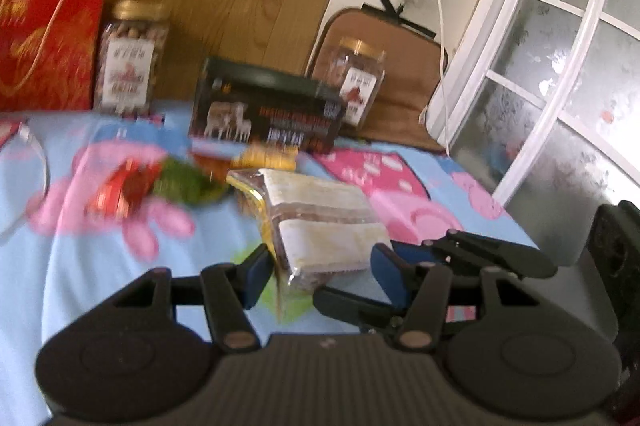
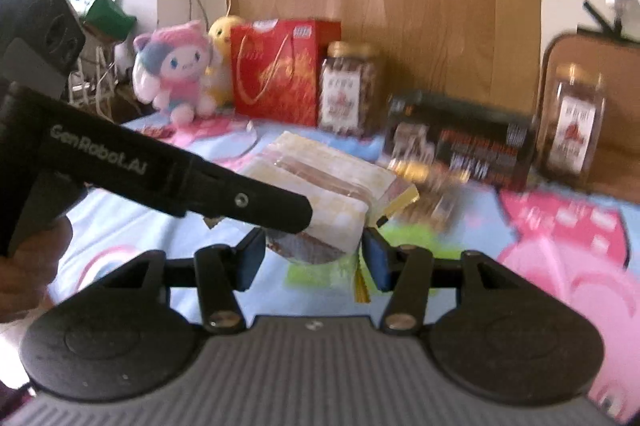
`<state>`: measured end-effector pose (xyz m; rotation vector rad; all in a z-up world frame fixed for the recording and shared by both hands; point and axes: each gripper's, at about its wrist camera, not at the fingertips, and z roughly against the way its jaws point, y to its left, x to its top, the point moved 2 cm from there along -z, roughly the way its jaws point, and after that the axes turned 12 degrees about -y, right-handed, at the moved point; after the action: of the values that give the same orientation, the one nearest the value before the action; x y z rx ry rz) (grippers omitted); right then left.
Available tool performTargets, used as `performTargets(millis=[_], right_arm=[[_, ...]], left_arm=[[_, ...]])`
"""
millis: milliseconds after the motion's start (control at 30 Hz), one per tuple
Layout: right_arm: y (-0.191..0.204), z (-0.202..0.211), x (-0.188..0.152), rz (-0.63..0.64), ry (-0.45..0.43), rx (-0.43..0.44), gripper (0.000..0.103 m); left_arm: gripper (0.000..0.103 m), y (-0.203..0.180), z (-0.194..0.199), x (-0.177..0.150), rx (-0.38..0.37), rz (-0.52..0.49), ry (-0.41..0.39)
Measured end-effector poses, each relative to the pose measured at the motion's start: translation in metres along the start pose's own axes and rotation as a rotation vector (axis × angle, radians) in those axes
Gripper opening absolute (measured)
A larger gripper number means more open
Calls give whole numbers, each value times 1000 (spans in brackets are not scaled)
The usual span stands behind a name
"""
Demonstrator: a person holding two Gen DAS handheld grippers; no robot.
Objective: Organize snacks
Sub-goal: 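Carry the clear bag into the dark green box and release it, then withdraw the left gripper from the box back over the bed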
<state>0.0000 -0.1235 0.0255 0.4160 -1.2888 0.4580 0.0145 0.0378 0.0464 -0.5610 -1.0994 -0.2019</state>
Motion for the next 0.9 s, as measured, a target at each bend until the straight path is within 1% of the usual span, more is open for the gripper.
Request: performTargets(millis=[67, 167, 267, 367, 467, 500, 567, 600, 633, 667, 733, 767, 833, 867, 900], right_arm=[[-15, -11, 16, 13, -23, -17, 56], [-42, -32, 39, 29, -76, -49, 56], [-74, -63, 57, 18, -99, -90, 56], [-103, -95, 68, 20, -100, -136, 56], [-129, -127, 71, 1, -84, -168, 56], [-135, -135, 70, -6, -77, -179, 56], [-147, -148, 66, -18, -63, -214, 59], [-152, -153, 64, -26, -54, -236, 59], [-155, -153, 63, -35, -53, -250, 59], [-158, -151, 61, -54, -48, -250, 59], [-157, -136, 59, -91, -72, -235, 59], [-153, -125, 57, -97, -90, -224, 59], [-148, -109, 52, -114, -85, -196, 59], [-144, -99, 48, -145, -81, -168, 58], [-140, -91, 44, -174, -78, -140, 58]], left_arm=[[55, -4, -14, 20, 0, -36, -26], [57, -10, -47, 55, 6, -84, -72], [57, -8, -91, 88, 24, -108, -94], [58, -1, -136, 111, 44, -104, -102], [59, 9, -175, 123, 77, -96, -106], [61, 13, -186, 124, 95, -96, -107], [66, 22, -206, 124, 144, -82, -86], [66, 26, -212, 121, 156, -69, -69], [66, 31, -213, 119, 155, -49, -58], [66, 35, -209, 117, 143, -26, -64], [66, 36, -191, 113, 108, -10, -89], [66, 36, -180, 112, 89, -4, -104], [68, 37, -151, 107, 39, 26, -143], [70, 38, -135, 102, 27, 42, -158], [70, 39, -121, 96, 18, 55, -171]])
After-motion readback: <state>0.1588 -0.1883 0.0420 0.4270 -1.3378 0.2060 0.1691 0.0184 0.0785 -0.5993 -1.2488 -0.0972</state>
